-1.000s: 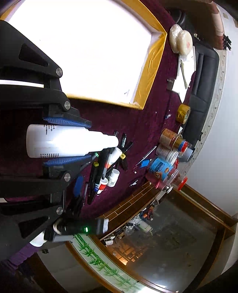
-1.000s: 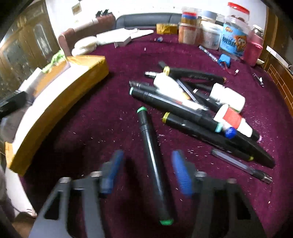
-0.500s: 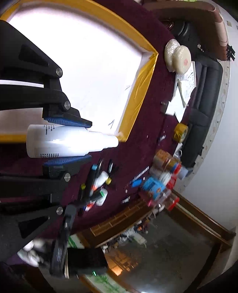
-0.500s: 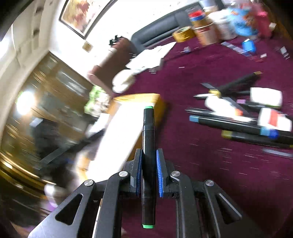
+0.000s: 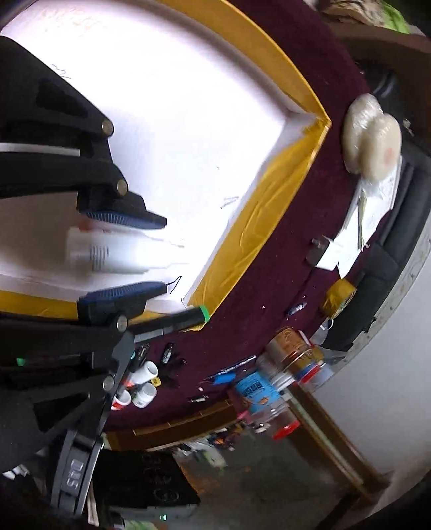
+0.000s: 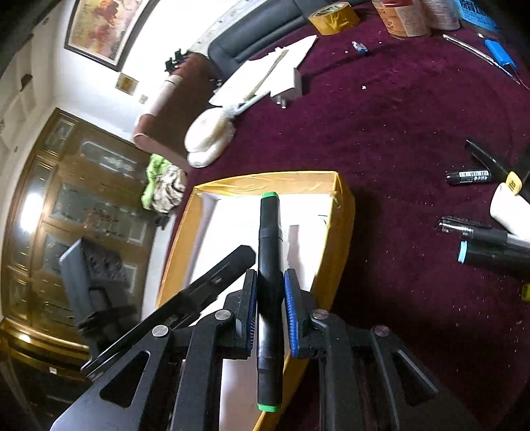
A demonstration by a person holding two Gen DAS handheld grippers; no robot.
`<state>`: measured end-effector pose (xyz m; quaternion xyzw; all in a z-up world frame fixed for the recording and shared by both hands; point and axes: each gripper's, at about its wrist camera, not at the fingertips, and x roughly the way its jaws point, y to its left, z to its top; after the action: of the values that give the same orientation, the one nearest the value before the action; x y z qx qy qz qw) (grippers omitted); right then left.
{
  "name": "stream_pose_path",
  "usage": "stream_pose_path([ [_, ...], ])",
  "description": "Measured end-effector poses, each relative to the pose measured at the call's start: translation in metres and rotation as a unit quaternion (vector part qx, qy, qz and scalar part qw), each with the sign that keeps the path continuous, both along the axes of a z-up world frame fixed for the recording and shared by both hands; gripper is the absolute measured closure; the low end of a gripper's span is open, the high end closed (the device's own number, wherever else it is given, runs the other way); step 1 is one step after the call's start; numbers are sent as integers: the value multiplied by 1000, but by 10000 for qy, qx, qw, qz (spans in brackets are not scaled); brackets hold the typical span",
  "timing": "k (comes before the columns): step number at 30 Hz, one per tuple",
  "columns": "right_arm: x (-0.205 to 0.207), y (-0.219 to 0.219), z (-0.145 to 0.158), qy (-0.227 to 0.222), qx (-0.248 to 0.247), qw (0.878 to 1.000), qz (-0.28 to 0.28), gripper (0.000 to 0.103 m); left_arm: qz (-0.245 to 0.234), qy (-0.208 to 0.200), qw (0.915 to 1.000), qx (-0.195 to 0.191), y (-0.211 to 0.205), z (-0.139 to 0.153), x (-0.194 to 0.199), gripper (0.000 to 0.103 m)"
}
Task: Organize rigid objects
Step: 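Lower bottle and marker into the yellow-rimmed tray while both tools open, then grasp the orange-capped white bottle with the left tool while the right tool reaches the markers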
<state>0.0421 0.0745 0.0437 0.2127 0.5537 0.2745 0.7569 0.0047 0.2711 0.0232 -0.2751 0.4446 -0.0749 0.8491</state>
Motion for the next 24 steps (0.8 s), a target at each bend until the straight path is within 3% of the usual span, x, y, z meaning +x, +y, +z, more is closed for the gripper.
stream_pose_path([
  [3,4,0,0,-71,-165,9998,-11,78,164,12,9997,-171,8,-3,-7,59],
  [6,1,-4,7,-280,-266,9993,-26,77,386,-91,9990,-191,12,-1,-19,59],
  [9,-12,-17,28,-793,-515,9955,-10,77,489,-196,9984,-194,14,-1,-28,59],
  [11,-32,-37,51,-1471,-800,9858,-160,76,494,-224,9984,-170,12,6,-35,59],
  [13,-53,-58,69,-2179,-1106,9690,-373,58,409,-459,9980,-158,5,22,-45,43],
  [15,-68,-87,80,-2757,-1347,9485,-786,8,291,-723,9970,-24,-6,42,-55,35],
  [16,-73,-112,80,-2891,-1394,9409,-1079,6,210,-849,9962,-1,-13,51,-60,34],
  [20,-56,-203,56,-2004,-1523,9526,-1706,9,-147,-995,9948,-145,-45,69,-72,33],
  [22,-53,-246,42,-1680,-1585,9507,-2068,19,-314,-968,9945,-250,-62,71,-75,33],
  [24,-53,-276,29,-1490,-1780,9468,-2227,22,-469,-930,9940,-323,-79,68,-79,33],
])
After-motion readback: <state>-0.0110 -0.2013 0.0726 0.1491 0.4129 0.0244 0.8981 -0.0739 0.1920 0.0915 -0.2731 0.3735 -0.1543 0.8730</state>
